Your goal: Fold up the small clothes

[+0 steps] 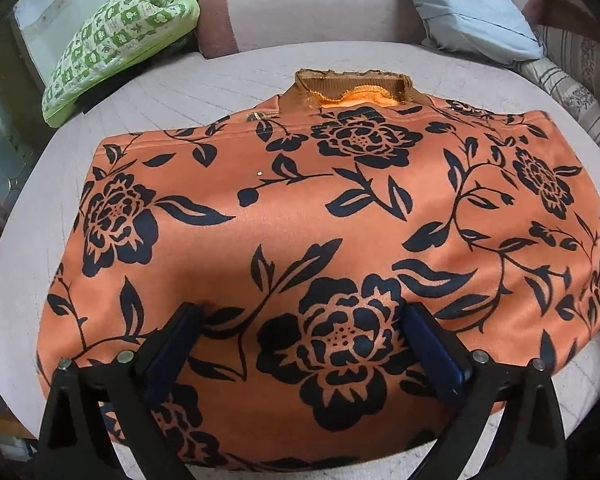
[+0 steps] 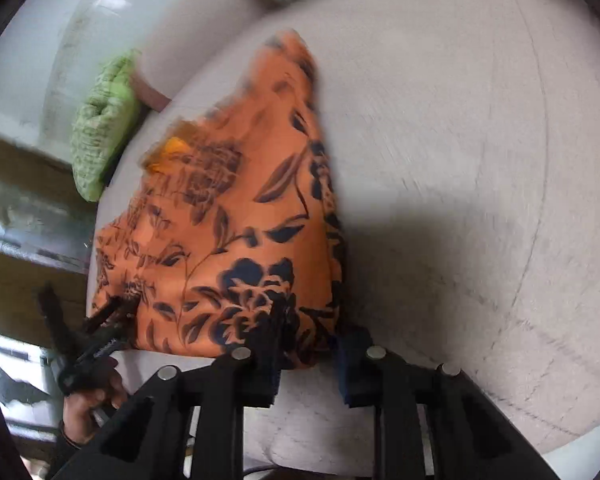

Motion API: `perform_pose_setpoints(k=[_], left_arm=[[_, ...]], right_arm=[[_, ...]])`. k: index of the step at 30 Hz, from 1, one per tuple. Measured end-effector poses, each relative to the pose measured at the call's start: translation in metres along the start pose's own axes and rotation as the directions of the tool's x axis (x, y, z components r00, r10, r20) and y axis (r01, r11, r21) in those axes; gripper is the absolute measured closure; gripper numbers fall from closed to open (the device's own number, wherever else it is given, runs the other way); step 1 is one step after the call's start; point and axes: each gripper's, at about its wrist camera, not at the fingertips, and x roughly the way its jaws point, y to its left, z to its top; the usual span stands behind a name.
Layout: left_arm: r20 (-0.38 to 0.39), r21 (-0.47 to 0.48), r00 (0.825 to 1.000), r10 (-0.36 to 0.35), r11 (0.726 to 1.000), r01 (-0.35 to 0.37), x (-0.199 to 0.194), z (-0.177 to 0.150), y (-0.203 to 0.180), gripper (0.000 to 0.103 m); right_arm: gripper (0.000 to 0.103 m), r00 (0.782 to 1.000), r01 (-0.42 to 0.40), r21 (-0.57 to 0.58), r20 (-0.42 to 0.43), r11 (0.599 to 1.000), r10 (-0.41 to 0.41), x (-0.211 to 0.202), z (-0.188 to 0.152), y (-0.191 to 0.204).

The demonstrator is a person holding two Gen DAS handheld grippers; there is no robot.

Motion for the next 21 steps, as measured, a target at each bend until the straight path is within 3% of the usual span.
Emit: perform_pose_setpoints(k=[1, 2, 3, 5, 9, 12, 18, 20, 21], left_arm=[[0.006, -0.014, 1.0, -0.016, 1.0, 0.016, -0.005, 0.002, 0.003, 0.002], [0.026, -0.041, 0.999, -0.025, 0.999, 0.026, -0.012, 0.002, 0.009, 0.002], [0.043, -0.059, 0.999, -0.031, 0.998, 0.034, -0.018, 0.003, 0.012, 0.002], [0.089, -0.089, 0.995, -0.046, 0.995, 0.054, -0.032, 0.001, 0.021, 0.002], [0.115, -0.112, 0.992, -0.045, 0.992, 0.058, -0.041, -0.004, 0.027, 0.002], [0.092, -0.101, 0.995, -0.046, 0.993, 0.055, -0.033, -0.008, 0.019, 0.002], [0.083, -0.06, 0.996, -0.045, 0.997, 0.05, -0.032, -0.012, 0.004, 0.002], [0.105, -0.056, 0.994, -0.038, 0.997, 0.044, -0.037, -0.009, 0.006, 0.002], [0.121, -0.06, 0.992, -0.031, 0.997, 0.039, -0.04, -0.008, 0.006, 0.002]], right_arm=[[0.068, 0.999, -0.045, 0.044, 0.029, 0.998, 0.044, -0.01, 0.0, -0.001], [0.037, 0.997, -0.062, 0.045, 0.056, 0.997, 0.059, -0.019, 0.0, 0.003], [0.017, 0.994, -0.064, 0.039, 0.088, 0.997, 0.06, -0.029, -0.001, 0.006], [0.017, 0.986, -0.066, 0.064, 0.157, 0.996, 0.055, -0.051, -0.007, 0.009], [0.017, 0.96, -0.225, 0.202, 0.212, 0.953, 0.181, -0.067, -0.025, -0.006], [0.017, 0.946, -0.304, 0.304, 0.21, 0.903, 0.248, -0.054, -0.041, -0.014], [0.017, 0.939, -0.33, 0.377, 0.225, 0.866, 0.26, -0.015, -0.034, -0.01], [0.023, 0.939, -0.33, 0.387, 0.229, 0.861, 0.257, -0.007, -0.027, -0.007], [0.035, 0.936, -0.336, 0.402, 0.245, 0.852, 0.254, -0.008, -0.026, -0.007]])
